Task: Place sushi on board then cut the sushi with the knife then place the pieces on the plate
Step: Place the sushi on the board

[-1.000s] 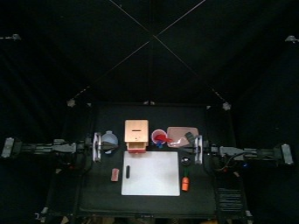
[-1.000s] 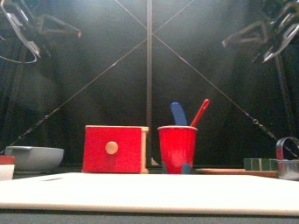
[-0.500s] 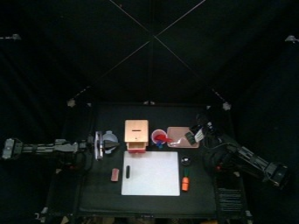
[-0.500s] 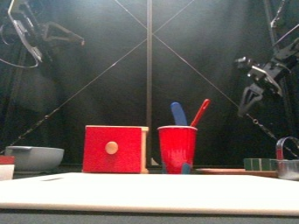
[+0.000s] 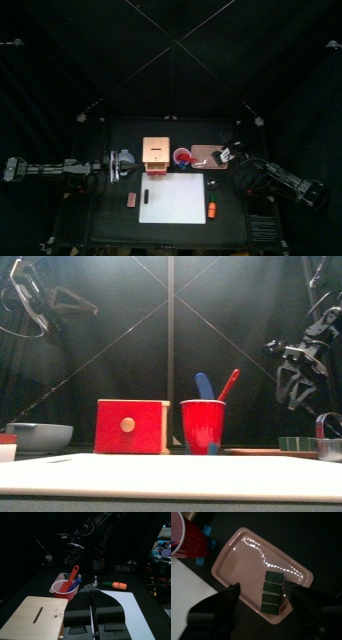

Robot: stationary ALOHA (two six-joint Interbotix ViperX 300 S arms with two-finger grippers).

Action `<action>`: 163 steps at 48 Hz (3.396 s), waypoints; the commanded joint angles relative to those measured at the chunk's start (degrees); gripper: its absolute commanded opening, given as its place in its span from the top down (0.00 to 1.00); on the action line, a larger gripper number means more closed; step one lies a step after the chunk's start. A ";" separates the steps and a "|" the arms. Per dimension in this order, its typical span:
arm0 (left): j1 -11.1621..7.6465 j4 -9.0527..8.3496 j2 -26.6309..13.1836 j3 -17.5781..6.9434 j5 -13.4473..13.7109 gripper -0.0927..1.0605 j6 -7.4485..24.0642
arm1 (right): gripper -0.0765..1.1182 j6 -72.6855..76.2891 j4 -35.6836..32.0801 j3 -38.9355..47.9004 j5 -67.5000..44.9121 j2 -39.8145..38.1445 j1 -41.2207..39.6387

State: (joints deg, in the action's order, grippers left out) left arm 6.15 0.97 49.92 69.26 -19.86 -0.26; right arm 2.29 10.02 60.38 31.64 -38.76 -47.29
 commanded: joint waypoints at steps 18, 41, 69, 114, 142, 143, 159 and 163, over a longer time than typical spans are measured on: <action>0.00 1.85 -0.09 0.18 -0.53 0.82 0.09 | 0.05 -0.18 0.26 1.32 -2.20 9.32 1.23; 0.00 4.31 -0.09 1.58 -2.20 0.82 0.00 | 0.05 0.00 -1.76 1.93 -8.70 15.82 1.05; -0.62 5.54 -0.09 1.85 -2.29 0.82 -0.09 | 0.28 0.00 -1.58 1.58 -8.70 20.21 1.93; -0.18 5.98 -0.09 2.02 -2.29 0.82 0.18 | 0.43 0.18 22.76 -8.09 11.51 -1.76 22.32; 0.00 5.98 -0.09 2.11 -2.29 0.82 0.18 | 0.43 1.41 42.10 -10.90 -8.88 11.78 42.71; -0.09 5.98 -0.09 2.20 -2.29 0.82 0.18 | 0.43 1.93 42.28 -11.25 -8.88 12.48 42.71; 0.18 5.80 -0.09 4.92 -1.85 0.82 0.35 | 0.43 20.13 37.35 -16.79 -3.96 21.71 44.03; 0.35 5.80 -0.09 5.19 -1.85 0.82 0.35 | 0.43 24.70 34.98 -18.98 -4.04 22.59 45.53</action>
State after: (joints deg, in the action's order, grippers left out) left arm 6.24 6.94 50.01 75.15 -21.45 -0.09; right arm 23.82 46.93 44.74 27.69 -16.08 -3.08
